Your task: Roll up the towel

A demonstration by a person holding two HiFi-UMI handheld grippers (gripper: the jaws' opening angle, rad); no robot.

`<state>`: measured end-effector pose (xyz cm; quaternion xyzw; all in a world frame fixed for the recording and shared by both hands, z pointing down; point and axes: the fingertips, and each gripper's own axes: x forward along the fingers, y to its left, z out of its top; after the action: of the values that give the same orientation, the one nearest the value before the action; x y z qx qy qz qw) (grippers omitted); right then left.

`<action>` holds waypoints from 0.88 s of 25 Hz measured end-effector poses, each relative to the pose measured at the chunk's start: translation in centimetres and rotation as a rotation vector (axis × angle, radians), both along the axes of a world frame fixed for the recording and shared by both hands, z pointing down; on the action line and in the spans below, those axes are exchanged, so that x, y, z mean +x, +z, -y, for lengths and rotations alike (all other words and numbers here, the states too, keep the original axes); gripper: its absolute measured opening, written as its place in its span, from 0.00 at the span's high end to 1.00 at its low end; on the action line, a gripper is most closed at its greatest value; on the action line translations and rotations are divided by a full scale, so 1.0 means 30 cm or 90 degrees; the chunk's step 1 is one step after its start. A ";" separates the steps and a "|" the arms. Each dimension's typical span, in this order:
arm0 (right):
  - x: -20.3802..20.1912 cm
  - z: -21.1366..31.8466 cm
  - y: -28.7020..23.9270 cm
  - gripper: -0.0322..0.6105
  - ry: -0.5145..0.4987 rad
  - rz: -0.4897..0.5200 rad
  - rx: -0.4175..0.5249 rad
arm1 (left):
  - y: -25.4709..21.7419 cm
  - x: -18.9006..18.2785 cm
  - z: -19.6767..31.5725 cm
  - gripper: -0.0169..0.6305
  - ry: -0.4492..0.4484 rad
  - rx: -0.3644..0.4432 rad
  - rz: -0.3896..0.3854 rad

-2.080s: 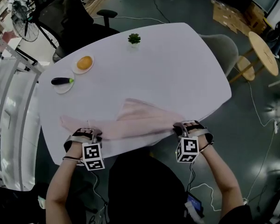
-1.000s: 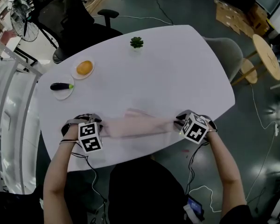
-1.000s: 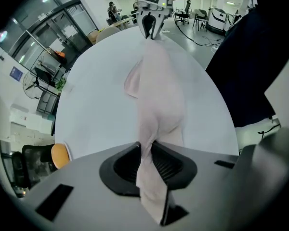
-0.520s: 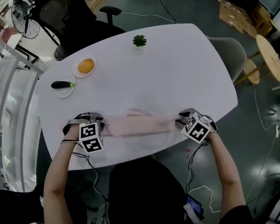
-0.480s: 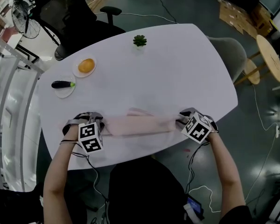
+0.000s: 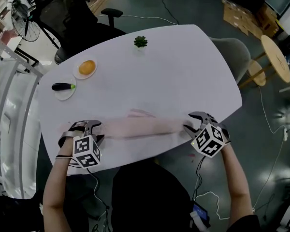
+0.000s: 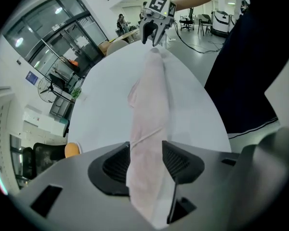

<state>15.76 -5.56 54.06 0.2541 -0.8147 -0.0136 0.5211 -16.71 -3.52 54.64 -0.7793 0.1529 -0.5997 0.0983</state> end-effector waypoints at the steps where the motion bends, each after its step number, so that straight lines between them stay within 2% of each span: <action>1: -0.007 -0.021 -0.008 0.65 -0.011 0.000 0.013 | 0.005 0.007 -0.021 0.62 0.006 0.003 0.003; 4: -0.031 -0.092 -0.007 0.65 -0.033 0.003 0.033 | 0.026 0.026 -0.077 0.62 0.018 0.009 0.009; 8: -0.056 -0.163 0.048 0.65 -0.046 -0.011 0.030 | 0.066 0.021 -0.103 0.62 0.004 0.012 0.011; 13: -0.099 -0.165 0.134 0.67 -0.043 -0.016 0.031 | 0.128 -0.007 -0.078 0.62 -0.001 0.016 0.039; 16: -0.119 -0.140 0.159 0.67 -0.044 -0.032 0.051 | 0.149 -0.005 -0.063 0.62 -0.016 0.016 0.033; 18: -0.123 -0.116 0.170 0.67 -0.052 -0.052 0.068 | 0.154 -0.002 -0.042 0.65 -0.022 0.029 0.031; 22: -0.124 -0.093 0.188 0.78 -0.062 -0.077 0.077 | 0.165 -0.004 -0.019 0.76 -0.013 0.056 0.044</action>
<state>12.04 -2.77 59.69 0.2435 -0.7911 -0.1033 0.5515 -16.83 -2.95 59.59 -0.7513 0.1834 -0.6201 0.1316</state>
